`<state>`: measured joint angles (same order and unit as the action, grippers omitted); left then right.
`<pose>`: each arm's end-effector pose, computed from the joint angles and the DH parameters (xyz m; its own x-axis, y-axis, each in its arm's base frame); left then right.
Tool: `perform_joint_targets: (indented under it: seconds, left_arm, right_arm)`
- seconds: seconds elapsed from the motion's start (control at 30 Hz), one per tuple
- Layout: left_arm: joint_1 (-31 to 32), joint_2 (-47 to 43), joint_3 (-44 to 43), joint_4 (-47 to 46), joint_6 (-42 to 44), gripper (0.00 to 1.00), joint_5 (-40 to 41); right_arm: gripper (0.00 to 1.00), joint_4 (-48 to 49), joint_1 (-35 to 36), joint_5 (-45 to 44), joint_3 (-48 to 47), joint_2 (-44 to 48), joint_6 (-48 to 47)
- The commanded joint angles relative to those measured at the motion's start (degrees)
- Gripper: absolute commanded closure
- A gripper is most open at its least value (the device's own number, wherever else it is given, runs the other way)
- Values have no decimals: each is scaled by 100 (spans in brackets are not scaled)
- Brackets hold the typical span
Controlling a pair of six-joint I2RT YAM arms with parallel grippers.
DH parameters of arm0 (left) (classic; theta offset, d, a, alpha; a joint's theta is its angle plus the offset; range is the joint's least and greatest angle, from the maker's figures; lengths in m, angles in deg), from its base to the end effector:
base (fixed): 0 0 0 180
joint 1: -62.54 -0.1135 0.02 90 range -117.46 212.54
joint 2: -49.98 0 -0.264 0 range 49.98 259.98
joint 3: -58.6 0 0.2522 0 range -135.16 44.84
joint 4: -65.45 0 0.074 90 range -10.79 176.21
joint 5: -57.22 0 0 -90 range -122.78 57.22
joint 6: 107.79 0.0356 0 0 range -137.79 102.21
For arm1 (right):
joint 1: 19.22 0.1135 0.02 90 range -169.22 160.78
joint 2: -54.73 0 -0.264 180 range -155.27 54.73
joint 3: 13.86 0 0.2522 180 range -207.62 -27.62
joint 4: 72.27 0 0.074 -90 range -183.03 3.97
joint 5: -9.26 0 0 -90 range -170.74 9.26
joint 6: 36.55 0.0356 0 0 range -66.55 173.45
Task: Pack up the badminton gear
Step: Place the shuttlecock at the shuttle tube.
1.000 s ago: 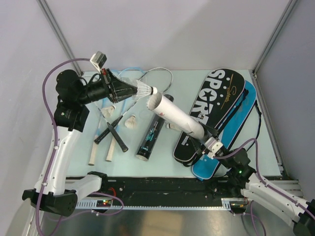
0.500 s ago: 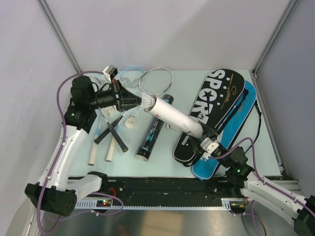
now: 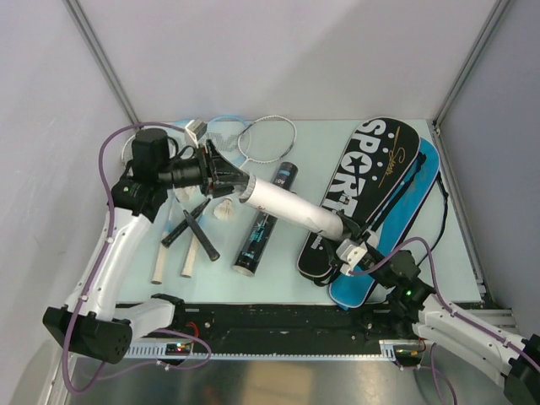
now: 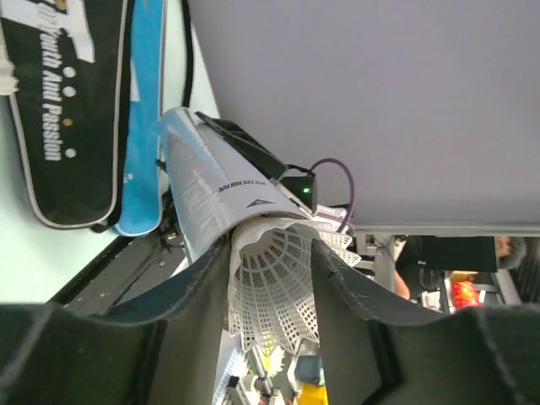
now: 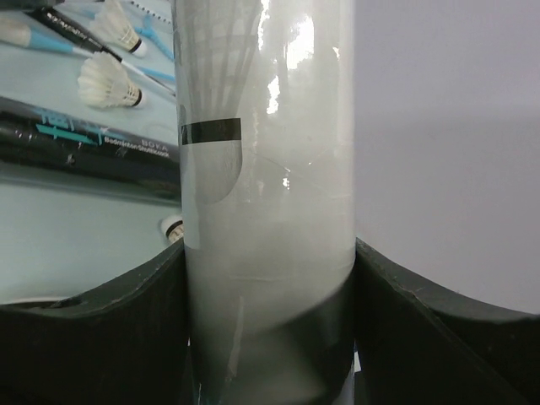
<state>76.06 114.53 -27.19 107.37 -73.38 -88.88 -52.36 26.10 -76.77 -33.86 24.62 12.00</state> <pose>0.2162 -0.0824 0.4101 -0.9245 -0.2510 -0.2869 0.2171 0.2720 -0.9375 0.1022 0.1068 0.2203 0.5910 -0.3415 -0.7308 -0.4884 0.5695 -0.6611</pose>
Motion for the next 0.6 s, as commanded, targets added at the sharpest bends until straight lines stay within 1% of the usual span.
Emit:
perform_joint_targets:
  seconds: [0.0, 0.1, 0.2, 0.4, 0.57]
  left_arm:
    - [58, 24, -354, 831, 756, 48, 351]
    - [78, 49, -514, 1177, 1011, 41, 508]
    - [77, 34, -738, 1503, 1266, 37, 755]
    - [83, -62, -1138, 1868, 1495, 31, 1202]
    - [94, -142, -1290, 1970, 1550, 30, 1352]
  right_arm:
    - [62, 434, 76, 122, -292, 116, -86]
    - [62, 450, 77, 123, -283, 84, -63]
    - [62, 508, 80, 137, -289, 15, -25]
    - [65, 754, 86, -53, -251, -39, 82]
    - [66, 970, 94, 61, -184, -59, 321]
